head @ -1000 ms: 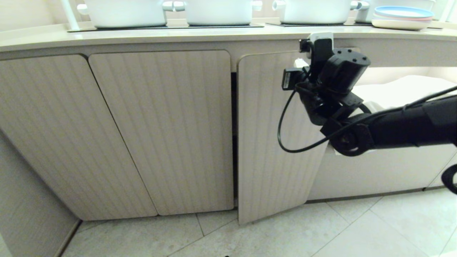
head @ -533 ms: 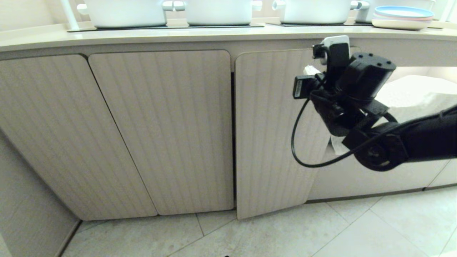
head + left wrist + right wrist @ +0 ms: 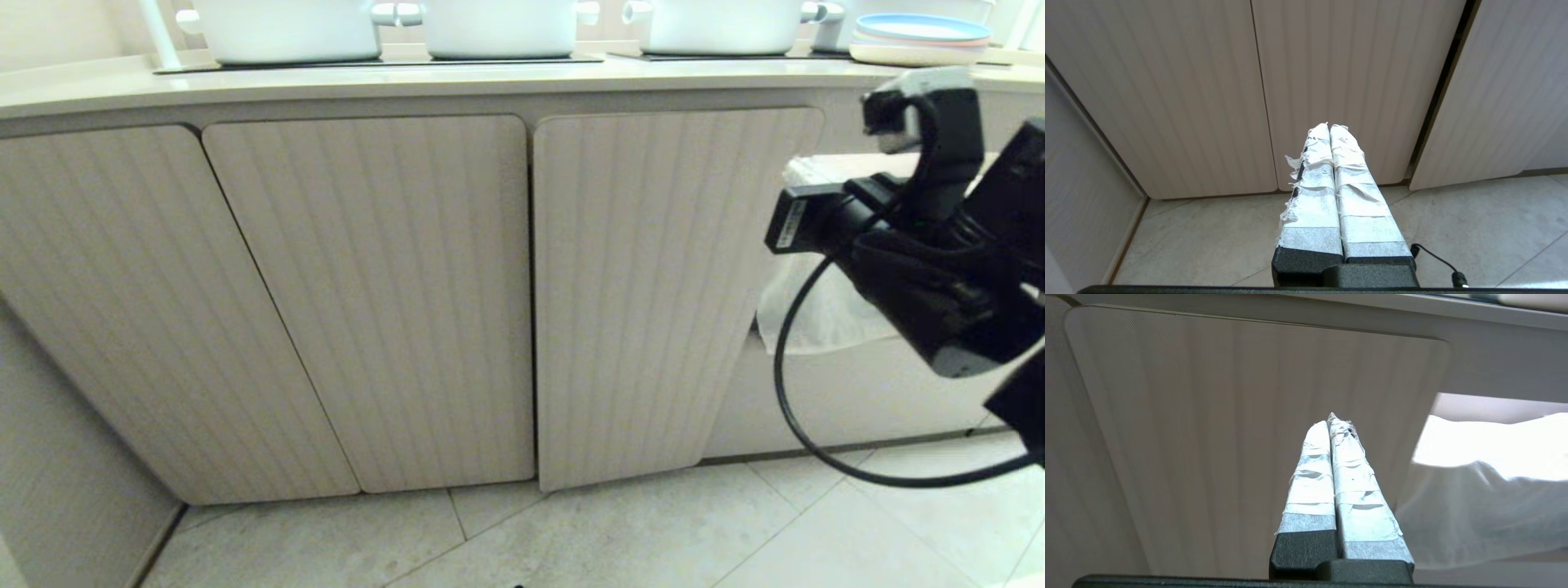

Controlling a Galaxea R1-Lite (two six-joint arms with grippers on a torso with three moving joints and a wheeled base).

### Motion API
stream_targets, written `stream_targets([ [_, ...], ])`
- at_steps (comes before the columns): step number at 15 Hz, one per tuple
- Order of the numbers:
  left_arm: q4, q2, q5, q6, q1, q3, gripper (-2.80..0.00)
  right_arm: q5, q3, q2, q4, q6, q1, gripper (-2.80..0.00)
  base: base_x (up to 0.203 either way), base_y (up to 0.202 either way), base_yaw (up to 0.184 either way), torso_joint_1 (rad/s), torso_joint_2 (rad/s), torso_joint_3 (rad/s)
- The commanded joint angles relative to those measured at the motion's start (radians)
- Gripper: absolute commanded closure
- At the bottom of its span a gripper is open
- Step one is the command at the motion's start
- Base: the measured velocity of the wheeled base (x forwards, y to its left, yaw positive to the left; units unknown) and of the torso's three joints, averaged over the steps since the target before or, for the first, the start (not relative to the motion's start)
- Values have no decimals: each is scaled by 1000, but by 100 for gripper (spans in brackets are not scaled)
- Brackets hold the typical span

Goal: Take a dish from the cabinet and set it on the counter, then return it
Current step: Close the cabinet door

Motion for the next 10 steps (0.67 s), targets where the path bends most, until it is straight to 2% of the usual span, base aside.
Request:
stream_targets([
  [1,0,0,0,-1,0,0,0,-3,66,-122,-5,-1,0,0,0,0,0,0,0,0],
  [4,0,0,0,-1,0,0,0,-2,184,-240,-2,-1,-1,0,0,0,0,0,0,0],
  [10,0,0,0,-1,0,0,0,-2,340,-388,45,1,0,0,0,0,0,0,0,0],
])
